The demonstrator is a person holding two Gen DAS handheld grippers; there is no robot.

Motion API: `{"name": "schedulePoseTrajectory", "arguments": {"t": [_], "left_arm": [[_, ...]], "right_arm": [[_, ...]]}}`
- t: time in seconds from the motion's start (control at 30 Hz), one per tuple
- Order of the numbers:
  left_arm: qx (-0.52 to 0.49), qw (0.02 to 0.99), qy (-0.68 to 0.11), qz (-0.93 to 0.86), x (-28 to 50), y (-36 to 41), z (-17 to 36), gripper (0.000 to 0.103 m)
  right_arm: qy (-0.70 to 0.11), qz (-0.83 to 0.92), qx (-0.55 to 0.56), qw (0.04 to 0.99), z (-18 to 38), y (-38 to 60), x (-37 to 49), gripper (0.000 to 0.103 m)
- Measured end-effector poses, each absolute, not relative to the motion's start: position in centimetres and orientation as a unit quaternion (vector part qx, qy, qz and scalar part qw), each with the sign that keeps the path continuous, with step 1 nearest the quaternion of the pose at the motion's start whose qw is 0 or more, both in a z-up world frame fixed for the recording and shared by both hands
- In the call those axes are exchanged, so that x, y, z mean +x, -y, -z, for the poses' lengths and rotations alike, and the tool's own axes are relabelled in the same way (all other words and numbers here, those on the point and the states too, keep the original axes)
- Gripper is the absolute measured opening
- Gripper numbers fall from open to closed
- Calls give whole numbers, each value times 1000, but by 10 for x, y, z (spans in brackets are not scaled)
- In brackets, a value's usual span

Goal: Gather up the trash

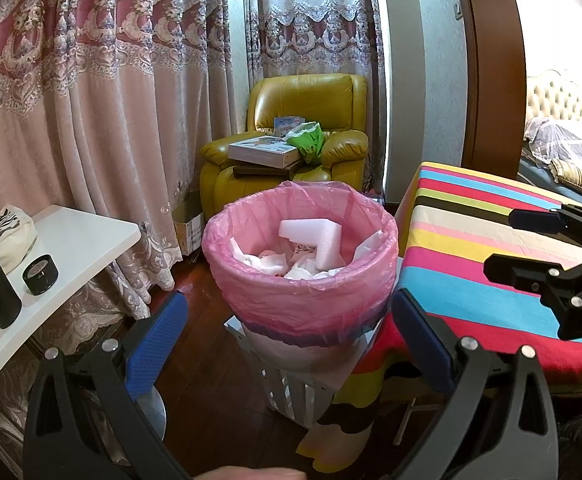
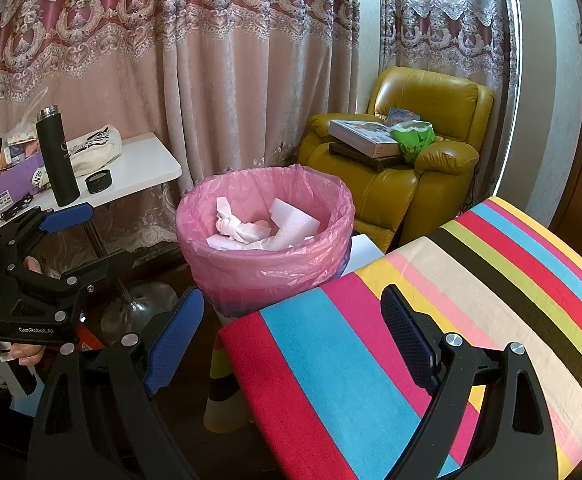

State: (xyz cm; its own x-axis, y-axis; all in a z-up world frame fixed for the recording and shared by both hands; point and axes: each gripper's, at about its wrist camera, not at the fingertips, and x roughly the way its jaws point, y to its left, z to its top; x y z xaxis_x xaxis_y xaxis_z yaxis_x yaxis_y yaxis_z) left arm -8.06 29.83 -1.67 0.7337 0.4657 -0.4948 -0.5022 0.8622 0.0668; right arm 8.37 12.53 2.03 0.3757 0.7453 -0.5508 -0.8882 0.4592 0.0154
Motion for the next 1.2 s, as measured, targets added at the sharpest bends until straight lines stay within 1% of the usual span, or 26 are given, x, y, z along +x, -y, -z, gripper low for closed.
{"name": "schedulePoseTrajectory", "arguments": {"t": [0.93,1.2], "left_arm": [[-46,929,-262,-256,-82,-304,22,99],[-27,926,-274,-256,-71,-298,22,99]], "right_arm": [[-252,-502,-144,815,-13,-125,80,85],[-246,-495,-136,822,-14,-108,82,85]]}}
